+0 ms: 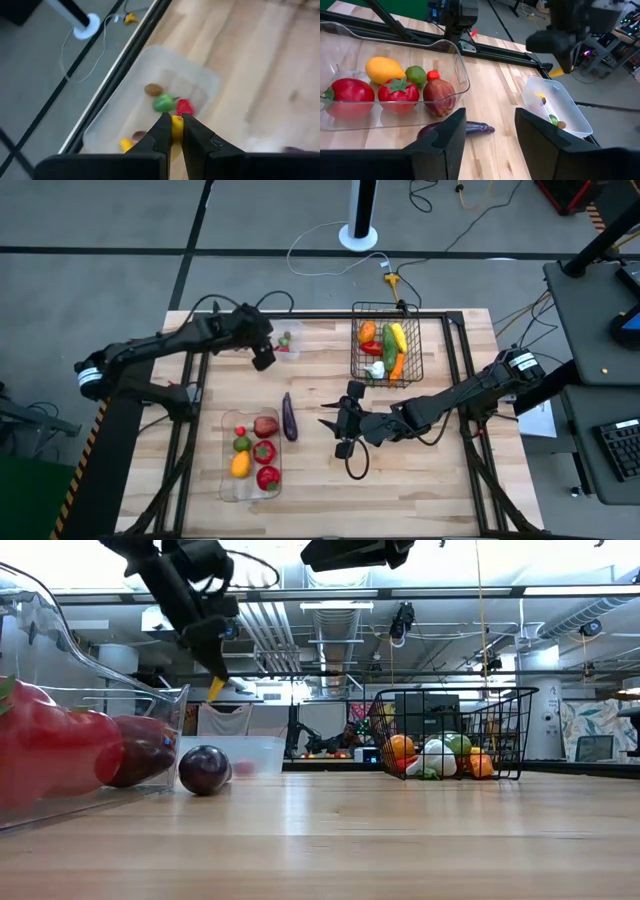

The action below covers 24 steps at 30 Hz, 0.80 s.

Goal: Sort produce into baskets
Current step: Put the yellow baby corn into the white bin, then put the eggplant into the wire basket

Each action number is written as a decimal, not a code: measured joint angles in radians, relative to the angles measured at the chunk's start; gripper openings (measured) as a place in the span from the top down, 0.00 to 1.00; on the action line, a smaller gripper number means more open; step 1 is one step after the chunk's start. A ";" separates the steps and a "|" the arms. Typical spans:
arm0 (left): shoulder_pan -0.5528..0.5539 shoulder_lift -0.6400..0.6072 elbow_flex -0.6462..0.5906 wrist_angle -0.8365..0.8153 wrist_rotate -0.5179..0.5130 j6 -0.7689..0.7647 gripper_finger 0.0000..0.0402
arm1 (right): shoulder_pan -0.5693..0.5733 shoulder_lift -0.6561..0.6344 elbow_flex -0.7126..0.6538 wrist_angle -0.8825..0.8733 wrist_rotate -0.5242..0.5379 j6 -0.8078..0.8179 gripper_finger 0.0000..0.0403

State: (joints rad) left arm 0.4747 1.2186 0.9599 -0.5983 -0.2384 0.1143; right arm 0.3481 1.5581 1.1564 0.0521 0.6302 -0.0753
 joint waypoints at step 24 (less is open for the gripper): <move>0.136 0.271 0.107 -0.004 0.021 0.103 0.83 | -0.005 0.001 0.000 -0.002 -0.001 0.076 0.51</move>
State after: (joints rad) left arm 0.6109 1.4899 1.0666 -0.6018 -0.2176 0.2169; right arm 0.3432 1.5589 1.1561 0.0501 0.6292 0.0006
